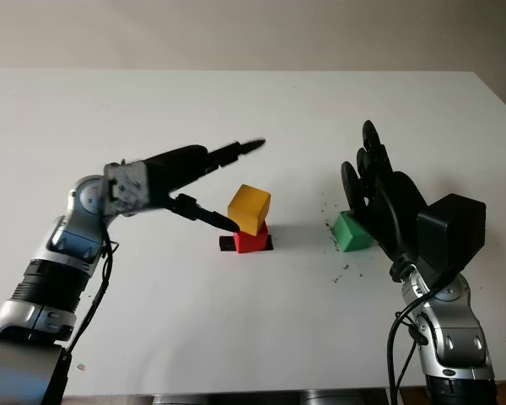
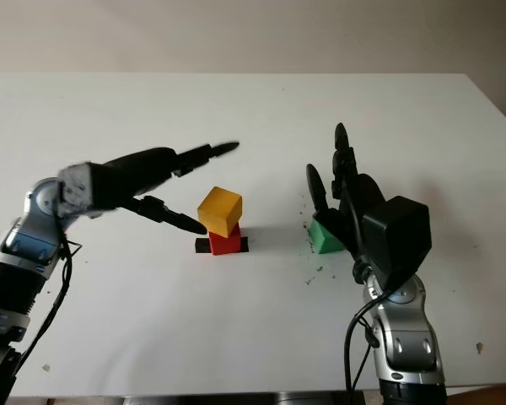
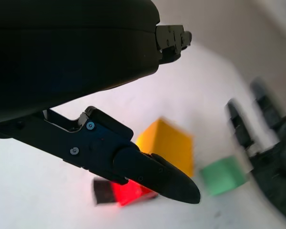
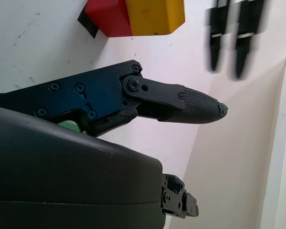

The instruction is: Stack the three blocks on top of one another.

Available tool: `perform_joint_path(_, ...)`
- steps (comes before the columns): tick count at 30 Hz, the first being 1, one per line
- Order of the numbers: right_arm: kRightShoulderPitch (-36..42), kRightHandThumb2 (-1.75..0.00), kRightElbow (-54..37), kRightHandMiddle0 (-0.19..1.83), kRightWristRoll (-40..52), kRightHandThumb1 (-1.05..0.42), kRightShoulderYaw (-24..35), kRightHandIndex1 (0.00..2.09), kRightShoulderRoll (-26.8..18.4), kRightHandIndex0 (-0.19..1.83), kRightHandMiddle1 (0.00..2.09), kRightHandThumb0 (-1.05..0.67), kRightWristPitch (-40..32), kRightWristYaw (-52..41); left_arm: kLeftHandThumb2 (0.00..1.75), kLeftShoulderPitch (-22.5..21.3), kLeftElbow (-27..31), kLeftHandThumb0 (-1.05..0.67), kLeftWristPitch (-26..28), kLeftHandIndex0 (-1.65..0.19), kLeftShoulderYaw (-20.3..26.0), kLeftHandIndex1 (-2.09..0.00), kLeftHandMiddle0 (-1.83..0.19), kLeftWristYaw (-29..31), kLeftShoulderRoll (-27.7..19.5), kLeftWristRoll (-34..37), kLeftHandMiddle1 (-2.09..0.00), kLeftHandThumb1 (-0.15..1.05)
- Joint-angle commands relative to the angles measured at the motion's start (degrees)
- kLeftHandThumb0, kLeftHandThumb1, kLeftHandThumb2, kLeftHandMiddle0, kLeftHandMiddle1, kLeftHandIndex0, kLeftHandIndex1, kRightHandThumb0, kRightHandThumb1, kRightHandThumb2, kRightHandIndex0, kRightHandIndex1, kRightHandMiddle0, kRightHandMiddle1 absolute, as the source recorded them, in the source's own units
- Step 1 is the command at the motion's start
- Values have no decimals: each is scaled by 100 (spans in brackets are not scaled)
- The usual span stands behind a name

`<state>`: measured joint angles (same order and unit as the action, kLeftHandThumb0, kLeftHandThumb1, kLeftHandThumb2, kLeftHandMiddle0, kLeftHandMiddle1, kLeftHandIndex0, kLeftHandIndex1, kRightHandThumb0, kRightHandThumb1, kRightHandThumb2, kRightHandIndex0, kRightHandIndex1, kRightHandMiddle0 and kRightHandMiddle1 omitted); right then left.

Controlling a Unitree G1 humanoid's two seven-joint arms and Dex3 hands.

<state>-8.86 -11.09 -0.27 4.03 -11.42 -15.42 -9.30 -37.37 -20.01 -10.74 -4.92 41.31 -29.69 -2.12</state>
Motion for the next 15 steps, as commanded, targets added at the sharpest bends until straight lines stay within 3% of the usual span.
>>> perform_joint_path(1,-54,-61,-155,-19,-74,-105,-17,0,-154,-19,0,-70,-67,-15,15,251,316,-91,287,19,420,0,19,-279,-78,231,0,101)
perform_joint_path(3,-87,-59,-207,-19,-60,-105,21,0,-235,-19,0,-71,-94,-70,40,512,519,-94,479,19,727,0,19,-656,2,394,0,104)
perform_joint_path(5,-150,-56,-197,-19,-144,-105,38,0,-350,-19,0,-70,-12,-78,51,766,750,-91,754,19,1006,0,19,-988,176,666,0,105)
perform_joint_path(11,-495,-34,-94,-17,-214,-105,185,0,-764,-19,4,-73,144,-295,58,1522,1448,-80,1108,19,1536,0,19,-1434,626,1523,0,105)
perform_joint_path(15,-764,-16,-80,-18,-68,-105,343,0,-983,-19,5,-67,64,-467,60,1918,1654,-79,1002,19,1654,0,19,-1801,876,1579,0,105)
